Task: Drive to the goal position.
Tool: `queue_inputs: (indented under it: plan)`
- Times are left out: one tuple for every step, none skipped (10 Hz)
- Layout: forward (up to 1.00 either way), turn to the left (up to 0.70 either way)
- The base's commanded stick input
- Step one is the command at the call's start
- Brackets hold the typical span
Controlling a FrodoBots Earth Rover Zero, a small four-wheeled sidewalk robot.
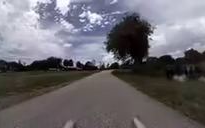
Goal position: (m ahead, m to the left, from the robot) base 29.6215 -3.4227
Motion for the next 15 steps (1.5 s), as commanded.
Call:
queue_inputs:
  plan:
    - [0.70, 0.02]
    - [0.70, 0.07]
    - [0.70, 0.00]
    - [0.70, 0.00]
    - [0.70, 0.00]
    - [0.70, 0.00]
    - [0.70, 0.00]
    - [0.70, 0.00]
    - [0.70, 0.00]
    - [0.70, 0.00]
    - [0.70, 0.00]
    - [0.70, 0.00]
    - [0.70, 0.00]
    - [0.70, 0.00]
    - [0.70, 0.00]
